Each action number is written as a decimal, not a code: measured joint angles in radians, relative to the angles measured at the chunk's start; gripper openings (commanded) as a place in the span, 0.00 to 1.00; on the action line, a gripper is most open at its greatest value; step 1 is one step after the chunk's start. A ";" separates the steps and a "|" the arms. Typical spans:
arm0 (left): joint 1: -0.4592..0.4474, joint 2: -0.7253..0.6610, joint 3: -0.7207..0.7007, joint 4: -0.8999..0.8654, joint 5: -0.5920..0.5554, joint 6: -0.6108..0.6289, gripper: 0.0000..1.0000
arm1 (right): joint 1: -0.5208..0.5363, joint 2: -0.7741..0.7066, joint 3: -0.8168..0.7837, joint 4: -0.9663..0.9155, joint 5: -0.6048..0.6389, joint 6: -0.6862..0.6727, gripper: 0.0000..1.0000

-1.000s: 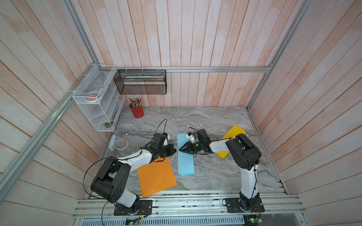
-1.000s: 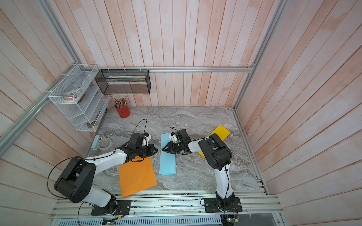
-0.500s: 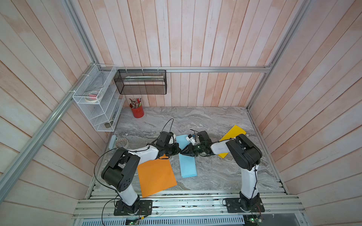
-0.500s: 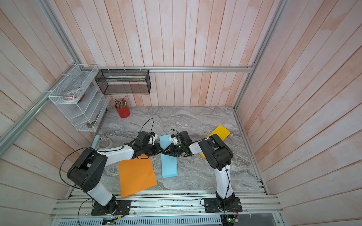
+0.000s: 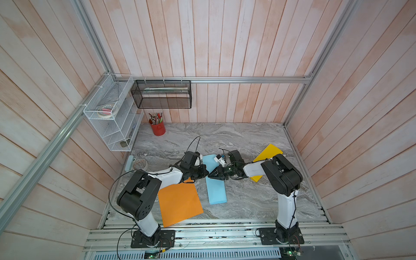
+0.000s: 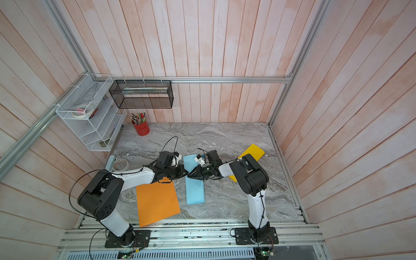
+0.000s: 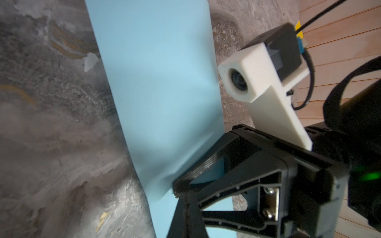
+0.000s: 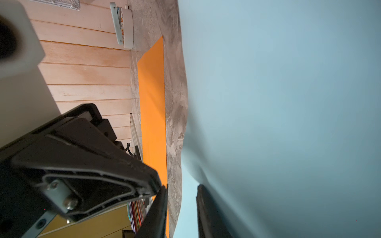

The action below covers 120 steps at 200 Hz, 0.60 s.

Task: Fold the rectangular paper in half along the long edge
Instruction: Fold the paper at the center of the board.

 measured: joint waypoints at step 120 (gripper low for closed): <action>-0.001 0.035 0.000 -0.002 -0.004 0.000 0.00 | -0.028 0.000 -0.011 -0.039 0.002 -0.044 0.25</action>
